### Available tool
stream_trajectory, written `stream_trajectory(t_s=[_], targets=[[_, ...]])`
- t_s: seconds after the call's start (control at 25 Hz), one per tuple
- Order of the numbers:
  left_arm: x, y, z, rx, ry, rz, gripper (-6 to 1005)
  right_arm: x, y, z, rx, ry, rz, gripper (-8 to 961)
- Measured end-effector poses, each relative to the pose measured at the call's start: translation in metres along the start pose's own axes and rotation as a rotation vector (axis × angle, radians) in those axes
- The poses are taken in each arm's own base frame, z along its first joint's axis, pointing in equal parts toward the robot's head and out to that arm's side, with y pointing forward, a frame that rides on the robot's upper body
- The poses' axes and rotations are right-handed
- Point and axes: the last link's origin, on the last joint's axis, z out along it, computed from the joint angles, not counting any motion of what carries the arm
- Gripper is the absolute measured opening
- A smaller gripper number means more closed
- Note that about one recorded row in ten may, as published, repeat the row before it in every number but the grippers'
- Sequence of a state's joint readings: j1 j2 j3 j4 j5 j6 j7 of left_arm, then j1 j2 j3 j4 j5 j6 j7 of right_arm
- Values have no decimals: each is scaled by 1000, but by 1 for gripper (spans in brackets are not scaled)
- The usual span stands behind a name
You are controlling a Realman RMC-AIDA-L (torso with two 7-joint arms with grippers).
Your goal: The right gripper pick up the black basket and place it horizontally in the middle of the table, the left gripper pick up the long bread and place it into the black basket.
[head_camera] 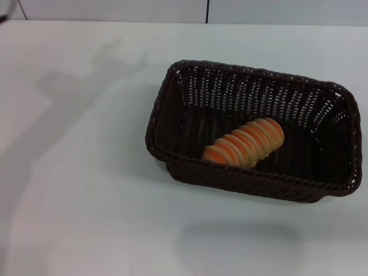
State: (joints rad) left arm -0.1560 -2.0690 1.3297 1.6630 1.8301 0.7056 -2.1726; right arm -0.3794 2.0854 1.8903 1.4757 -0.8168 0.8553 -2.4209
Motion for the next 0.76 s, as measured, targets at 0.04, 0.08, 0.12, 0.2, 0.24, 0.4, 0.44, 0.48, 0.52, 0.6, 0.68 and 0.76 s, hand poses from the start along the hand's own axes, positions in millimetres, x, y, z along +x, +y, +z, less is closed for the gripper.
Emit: stream_trajectory(t_s=[0.04,0.08,0.12,0.2,0.24,0.4,0.44,0.48,0.52,0.6,0.68,0.76], targets=[[-3,-2,-7,38,25,22,844,0,1,-2,-1,2,1,496],[-10,-4,-22,106,60,67,844,0,3,-5,-3,8,9,496],[-10,-4,-22,106,60,67,844,0,3,-5,-3,8,9,496],[-17,-5,-33,151,74,84,844,1,4,-8,-3,20,32,496],[-22,-6,-38,166,79,73,844,2,4,-9,-5,28,45,496],[-35,-5,-49,207,92,50,844,3,5,-13,-15,54,66,497],[-40,-3,-49,220,86,72,844,3,6,-14,-18,54,65,497],[-46,2,-48,234,73,112,844,-1,7,-14,-25,46,61,497],[-46,2,-48,234,73,112,844,-1,7,-14,-25,46,61,497],[-53,6,-45,253,54,157,844,-4,10,-15,-35,39,56,497],[-63,0,-48,313,23,174,844,-9,15,-16,-54,37,48,497],[-65,-3,-49,326,18,167,844,-9,16,-17,-60,39,47,497]])
